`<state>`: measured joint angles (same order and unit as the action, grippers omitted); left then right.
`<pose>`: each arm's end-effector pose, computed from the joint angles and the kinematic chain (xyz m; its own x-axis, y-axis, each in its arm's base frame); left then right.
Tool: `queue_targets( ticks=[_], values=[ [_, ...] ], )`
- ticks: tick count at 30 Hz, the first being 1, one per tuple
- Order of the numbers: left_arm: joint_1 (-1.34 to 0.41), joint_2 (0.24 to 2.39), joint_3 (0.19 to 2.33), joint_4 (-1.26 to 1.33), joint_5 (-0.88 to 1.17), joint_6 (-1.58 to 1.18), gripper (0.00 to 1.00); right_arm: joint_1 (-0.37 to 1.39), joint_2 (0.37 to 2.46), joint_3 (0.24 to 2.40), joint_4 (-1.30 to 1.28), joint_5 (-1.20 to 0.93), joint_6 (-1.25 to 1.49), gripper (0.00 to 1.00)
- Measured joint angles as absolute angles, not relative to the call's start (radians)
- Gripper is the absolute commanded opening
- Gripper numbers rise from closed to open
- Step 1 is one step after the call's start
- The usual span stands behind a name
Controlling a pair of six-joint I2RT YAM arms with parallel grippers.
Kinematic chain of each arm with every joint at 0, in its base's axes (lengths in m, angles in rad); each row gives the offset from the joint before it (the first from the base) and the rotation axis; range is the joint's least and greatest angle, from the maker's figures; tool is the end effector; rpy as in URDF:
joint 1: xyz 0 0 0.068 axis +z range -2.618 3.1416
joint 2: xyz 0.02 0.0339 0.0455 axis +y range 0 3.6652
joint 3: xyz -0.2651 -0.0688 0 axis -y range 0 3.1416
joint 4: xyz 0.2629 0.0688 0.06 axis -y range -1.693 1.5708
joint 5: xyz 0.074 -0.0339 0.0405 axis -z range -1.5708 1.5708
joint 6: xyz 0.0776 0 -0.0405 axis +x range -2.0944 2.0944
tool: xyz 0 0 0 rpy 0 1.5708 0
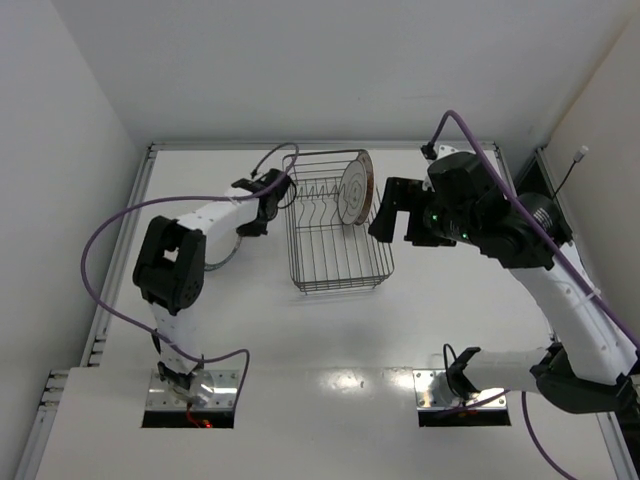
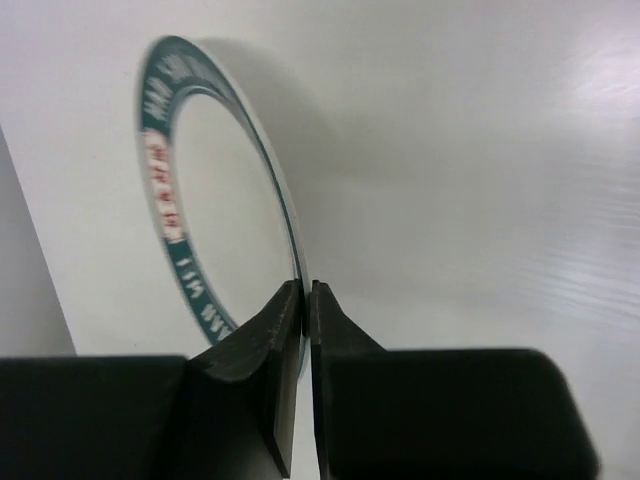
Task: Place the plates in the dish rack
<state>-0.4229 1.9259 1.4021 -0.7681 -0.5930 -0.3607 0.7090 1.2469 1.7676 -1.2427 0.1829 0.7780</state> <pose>0.3898 -0.1279 0.1495 -0.8909 0.0800 -0.4472 -0.1222 0.9059 0.4055 0.1964 0.1499 0.4483 -0.7339 0.2797 -0.6189 -0.0302 0.8969 0.4411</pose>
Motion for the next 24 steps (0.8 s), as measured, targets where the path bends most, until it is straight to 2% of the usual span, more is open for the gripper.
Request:
queue_targets(
  ticks=[7, 13, 19, 24],
  values=[
    [-0.491, 1.79, 1.61, -0.838, -0.566, -0.5, 0.0, 0.709, 1.202, 1.703, -1.228, 0.178, 0.784, 0.96],
    [-0.498, 1.762, 1.801, -0.93, -0.56, -0.561, 0.0, 0.709, 1.164, 1.659, -1.208, 0.174, 0.788, 0.96],
    [-0.482, 1.763, 2.09, -0.936, -0.374, -0.654, 0.0, 0.709, 1.076, 1.6, -1.205, 0.198, 0.796, 0.96],
    [-0.482, 1.756, 2.108, -0.767, -0.189, -0.777, 0.0, 0.709, 0.979, 1.544, -1.213, 0.234, 0.816, 0.97]
  ],
)
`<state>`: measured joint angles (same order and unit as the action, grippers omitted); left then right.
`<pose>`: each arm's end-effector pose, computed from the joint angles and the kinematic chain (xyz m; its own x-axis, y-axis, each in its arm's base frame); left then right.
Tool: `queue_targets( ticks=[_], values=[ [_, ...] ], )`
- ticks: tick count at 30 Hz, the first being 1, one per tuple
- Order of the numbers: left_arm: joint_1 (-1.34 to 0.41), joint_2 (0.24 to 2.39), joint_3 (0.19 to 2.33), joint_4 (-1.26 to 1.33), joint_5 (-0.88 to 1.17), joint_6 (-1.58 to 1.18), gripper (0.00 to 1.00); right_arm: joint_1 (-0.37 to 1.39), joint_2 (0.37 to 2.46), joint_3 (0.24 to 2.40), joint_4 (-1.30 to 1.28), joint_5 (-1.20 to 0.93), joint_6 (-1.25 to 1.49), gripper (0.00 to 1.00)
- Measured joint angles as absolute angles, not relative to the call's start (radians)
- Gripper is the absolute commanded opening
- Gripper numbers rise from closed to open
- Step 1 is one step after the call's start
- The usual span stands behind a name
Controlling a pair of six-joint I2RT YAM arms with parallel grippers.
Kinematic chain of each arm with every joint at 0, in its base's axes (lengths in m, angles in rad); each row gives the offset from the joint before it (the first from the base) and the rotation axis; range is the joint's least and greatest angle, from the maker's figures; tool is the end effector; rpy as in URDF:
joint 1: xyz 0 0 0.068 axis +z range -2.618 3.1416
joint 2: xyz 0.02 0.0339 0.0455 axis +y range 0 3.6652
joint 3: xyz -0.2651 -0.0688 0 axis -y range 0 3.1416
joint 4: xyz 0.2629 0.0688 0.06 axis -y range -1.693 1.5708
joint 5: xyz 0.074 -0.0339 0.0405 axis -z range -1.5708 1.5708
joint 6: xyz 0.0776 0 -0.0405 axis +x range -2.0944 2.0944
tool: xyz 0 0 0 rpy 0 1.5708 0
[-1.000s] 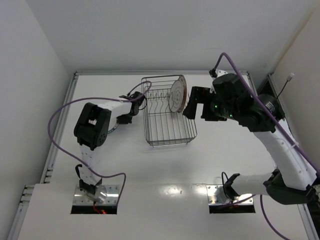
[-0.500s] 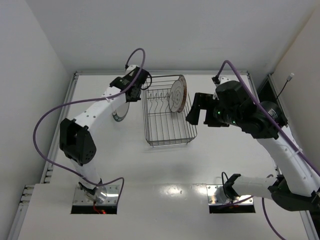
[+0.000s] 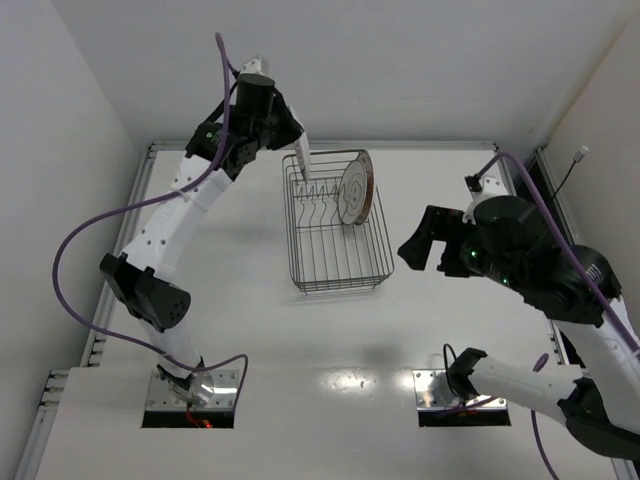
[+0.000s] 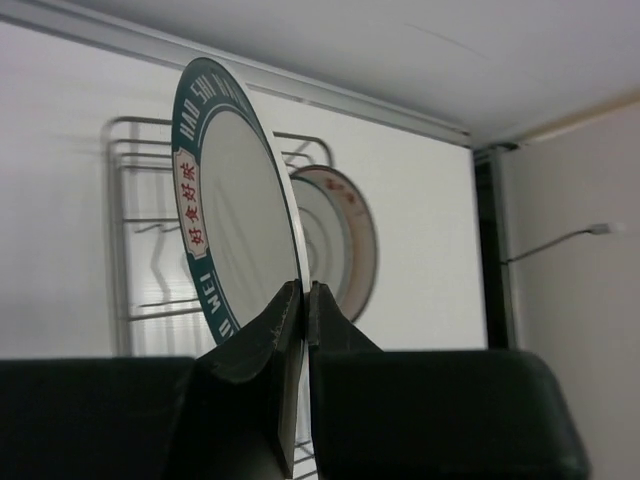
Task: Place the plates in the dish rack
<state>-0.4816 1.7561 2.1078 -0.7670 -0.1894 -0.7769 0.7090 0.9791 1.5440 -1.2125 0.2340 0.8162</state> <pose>0.3900 -0.1874 0.4604 -0.4669 -0.5329 -0.7057 -0.0352 0.8086 -0.5873 0.1493 0.1044 0.4348 -0.6728 0.3566 -0.6482 -0.0041 0.8744 0.4852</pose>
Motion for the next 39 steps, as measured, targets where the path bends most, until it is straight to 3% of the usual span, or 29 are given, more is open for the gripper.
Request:
queue_targets(
  ticks=[11, 23, 39],
  values=[
    [-0.495, 1.76, 1.751, -0.437, 0.025, -0.991, 0.0, 0.709, 0.876, 1.485, -1.268, 0.283, 0.853, 0.99],
    [-0.517, 1.786, 1.742, -0.253, 0.082, -1.048, 0.0, 0.709, 0.873, 1.485, -1.291, 0.289, 0.862, 1.0],
    [-0.524, 1.826, 1.713, -0.287, 0.059, -1.044, 0.0, 0.709, 0.873, 1.484, -1.322, 0.315, 0.862, 1.0]
  ],
)
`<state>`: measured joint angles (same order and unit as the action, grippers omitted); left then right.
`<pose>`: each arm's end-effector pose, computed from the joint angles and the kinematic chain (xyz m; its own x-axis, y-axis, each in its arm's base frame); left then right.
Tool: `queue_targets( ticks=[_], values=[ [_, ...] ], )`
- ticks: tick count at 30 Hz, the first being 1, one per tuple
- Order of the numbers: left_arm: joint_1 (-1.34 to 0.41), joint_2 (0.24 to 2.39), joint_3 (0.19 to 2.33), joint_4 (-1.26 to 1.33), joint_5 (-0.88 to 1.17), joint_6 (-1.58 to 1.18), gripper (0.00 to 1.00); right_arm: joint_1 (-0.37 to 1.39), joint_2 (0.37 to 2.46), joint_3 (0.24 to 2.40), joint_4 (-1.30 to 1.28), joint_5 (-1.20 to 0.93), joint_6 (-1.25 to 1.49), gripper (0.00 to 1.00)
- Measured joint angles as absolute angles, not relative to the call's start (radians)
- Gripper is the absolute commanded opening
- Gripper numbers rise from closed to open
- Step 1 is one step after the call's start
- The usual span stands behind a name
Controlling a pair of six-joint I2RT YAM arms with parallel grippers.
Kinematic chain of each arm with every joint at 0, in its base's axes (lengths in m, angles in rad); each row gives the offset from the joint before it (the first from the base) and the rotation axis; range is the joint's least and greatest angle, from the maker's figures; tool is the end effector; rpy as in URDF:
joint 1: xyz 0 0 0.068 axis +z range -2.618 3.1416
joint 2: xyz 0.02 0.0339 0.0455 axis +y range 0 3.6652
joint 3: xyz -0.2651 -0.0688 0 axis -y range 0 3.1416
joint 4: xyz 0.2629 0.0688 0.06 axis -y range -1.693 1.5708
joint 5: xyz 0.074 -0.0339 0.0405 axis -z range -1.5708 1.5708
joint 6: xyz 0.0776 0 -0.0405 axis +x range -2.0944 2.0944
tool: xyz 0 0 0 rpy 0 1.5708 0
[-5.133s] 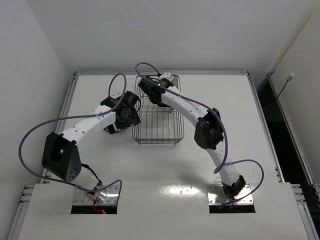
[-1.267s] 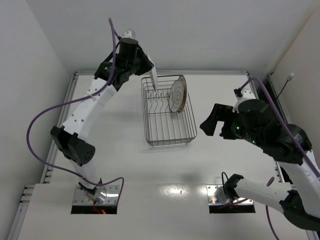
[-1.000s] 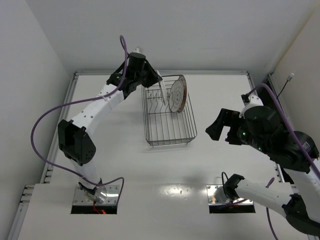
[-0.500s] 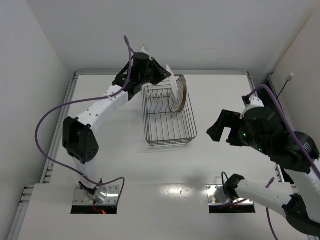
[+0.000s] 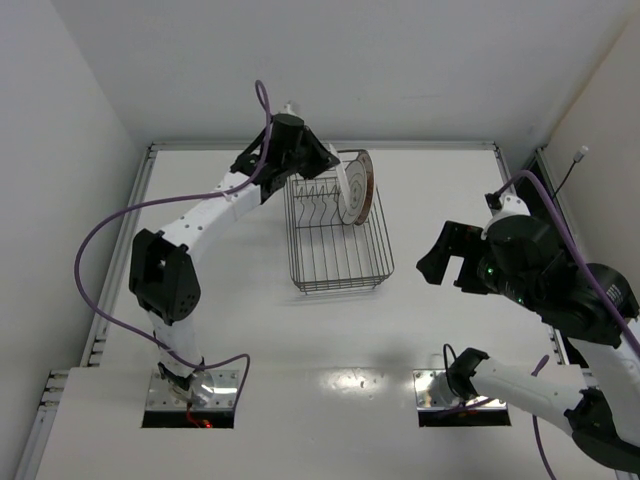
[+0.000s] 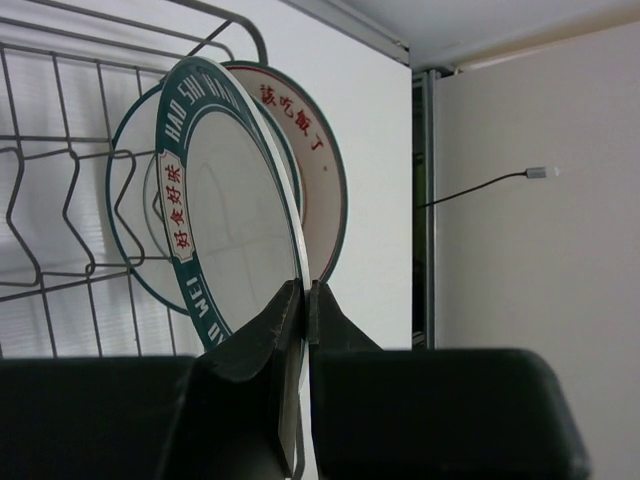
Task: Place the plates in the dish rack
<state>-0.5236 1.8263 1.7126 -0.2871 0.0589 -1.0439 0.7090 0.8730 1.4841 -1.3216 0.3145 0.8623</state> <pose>0.4259 -0.2512 0.3407 -0.6419 -0.6257 -0.4431 -0.0175 0.5897 -0.8074 0.1239 0.0746 0.4202 -0.6571 0.3877 -0.6464 0.0888 0.8914 0.4443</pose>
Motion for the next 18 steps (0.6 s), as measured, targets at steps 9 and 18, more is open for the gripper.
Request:
queue_targets(
  ticks=[9, 18],
  values=[
    [-0.524, 1.827, 1.667, -0.304, 0.052, -1.029, 0.0, 0.709, 0.871, 1.484, -1.33, 0.322, 0.864, 1.0],
    [-0.535, 1.916, 1.783, -0.378, 0.071, -0.977, 0.01, 0.709, 0.857, 1.475, -1.338, 0.332, 0.87, 1.0]
  ],
)
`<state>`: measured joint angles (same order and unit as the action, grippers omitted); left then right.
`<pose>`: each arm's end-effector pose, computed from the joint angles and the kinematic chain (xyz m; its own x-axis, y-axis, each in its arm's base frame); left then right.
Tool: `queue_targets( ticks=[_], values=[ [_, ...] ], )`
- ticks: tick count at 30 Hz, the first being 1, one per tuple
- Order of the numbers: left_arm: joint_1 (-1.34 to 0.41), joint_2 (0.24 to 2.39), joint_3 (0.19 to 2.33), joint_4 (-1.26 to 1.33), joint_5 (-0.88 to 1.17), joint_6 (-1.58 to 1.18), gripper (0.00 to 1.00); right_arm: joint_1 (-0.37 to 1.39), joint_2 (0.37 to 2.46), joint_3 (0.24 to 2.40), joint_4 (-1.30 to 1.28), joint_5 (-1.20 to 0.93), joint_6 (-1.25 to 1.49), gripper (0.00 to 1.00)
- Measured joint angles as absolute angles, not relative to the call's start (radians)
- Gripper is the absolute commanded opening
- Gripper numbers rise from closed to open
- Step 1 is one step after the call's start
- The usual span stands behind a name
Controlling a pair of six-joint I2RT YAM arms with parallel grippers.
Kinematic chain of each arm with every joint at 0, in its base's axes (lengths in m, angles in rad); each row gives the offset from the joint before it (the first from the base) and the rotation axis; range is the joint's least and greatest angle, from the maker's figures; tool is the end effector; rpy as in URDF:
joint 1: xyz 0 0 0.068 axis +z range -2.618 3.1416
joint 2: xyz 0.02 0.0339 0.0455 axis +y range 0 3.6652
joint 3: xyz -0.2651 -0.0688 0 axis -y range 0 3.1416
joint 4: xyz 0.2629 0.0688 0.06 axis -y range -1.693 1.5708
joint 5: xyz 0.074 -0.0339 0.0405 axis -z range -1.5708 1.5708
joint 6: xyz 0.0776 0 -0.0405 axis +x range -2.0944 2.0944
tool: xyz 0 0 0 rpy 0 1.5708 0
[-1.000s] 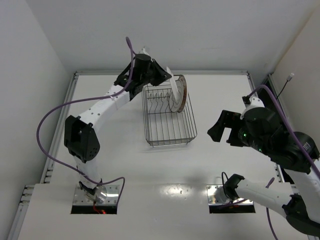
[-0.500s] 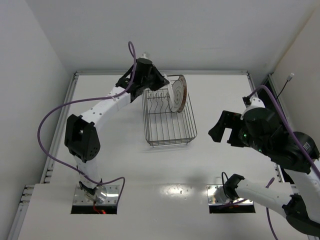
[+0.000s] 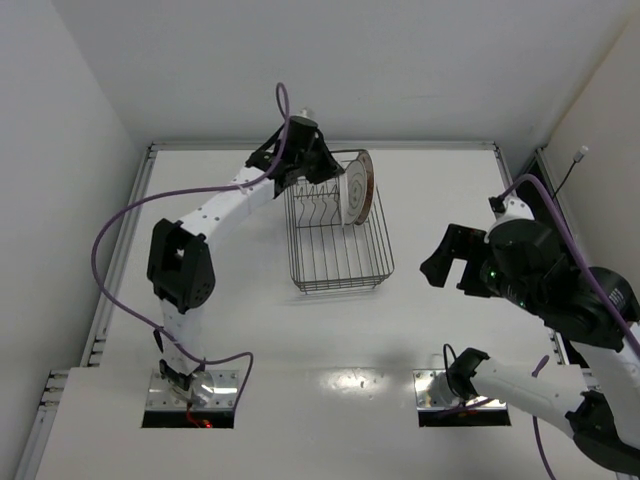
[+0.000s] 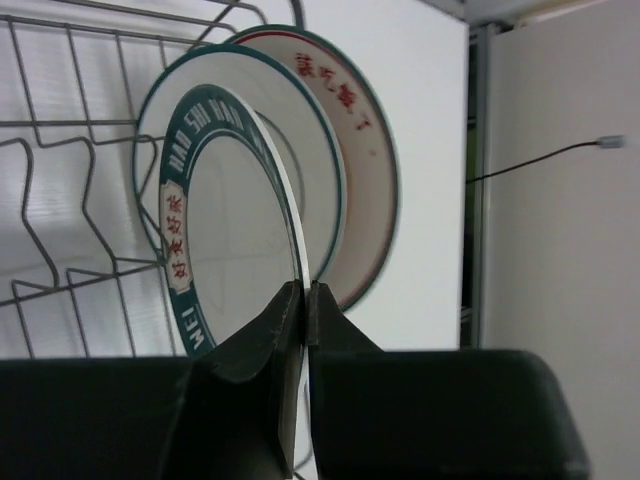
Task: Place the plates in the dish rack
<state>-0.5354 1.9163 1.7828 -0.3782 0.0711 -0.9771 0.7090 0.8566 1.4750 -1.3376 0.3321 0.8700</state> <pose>0.4361 -0.2651 0.3133 -0.7016 -0.5451 -0.4589 -0.0346 0.6693 -0.7422 0.1202 0.0698 0.4180 -0.6506 0.3939 -0.6493 0.1053 0.8935 0.4365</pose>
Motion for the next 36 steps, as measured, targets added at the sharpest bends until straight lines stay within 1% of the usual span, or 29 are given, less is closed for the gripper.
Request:
queue_targets(
  ticks=[2, 5, 7, 8, 10, 11, 12, 13, 17, 23, 27, 31, 36],
  values=[
    [-0.54, 1.972, 1.837, -0.404, 0.067, -0.956, 0.05, 0.709, 0.854, 1.467, -1.337, 0.332, 0.873, 1.0],
    [-0.541, 2.032, 1.856, -0.431, 0.065, -0.941, 0.15, 0.709, 0.854, 1.457, -1.335, 0.332, 0.876, 1.0],
    [-0.542, 2.053, 1.856, -0.45, 0.067, -0.931, 0.25, 0.709, 0.854, 1.453, -1.335, 0.332, 0.877, 1.0],
    [-0.542, 2.061, 1.86, -0.464, 0.068, -0.926, 0.28, 0.709, 0.854, 1.452, -1.335, 0.332, 0.877, 1.0],
    [-0.542, 2.069, 1.873, -0.489, 0.07, -0.915, 0.42, 0.709, 0.854, 1.452, -1.334, 0.332, 0.877, 1.0],
    [-0.542, 2.07, 1.881, -0.496, 0.071, -0.91, 0.52, 0.709, 0.854, 1.452, -1.334, 0.332, 0.878, 1.0],
    [-0.542, 2.071, 1.892, -0.503, 0.072, -0.904, 0.69, 0.709, 0.854, 1.452, -1.334, 0.332, 0.879, 1.0],
    [-0.542, 2.071, 1.901, -0.507, 0.073, -0.899, 0.71, 0.709, 0.854, 1.452, -1.333, 0.332, 0.879, 1.0],
    [-0.542, 2.071, 1.936, -0.517, 0.08, -0.893, 1.0, 0.709, 0.856, 1.454, -1.334, 0.334, 0.882, 1.0],
    [-0.542, 2.064, 2.043, -0.588, 0.084, -0.864, 1.0, 0.709, 0.895, 1.494, -1.345, 0.347, 0.888, 1.0],
    [-0.534, 1.975, 2.034, -0.615, 0.06, -0.796, 1.0, 0.709, 0.963, 1.559, -1.348, 0.363, 0.876, 1.0],
    [-0.529, 1.749, 1.874, -0.631, -0.006, -0.725, 1.0, 0.709, 1.014, 1.571, -1.347, 0.371, 0.844, 1.0],
    [-0.529, 1.392, 1.594, -0.645, -0.113, -0.666, 1.0, 0.709, 1.05, 1.576, -1.34, 0.388, 0.811, 1.0]
  ],
)
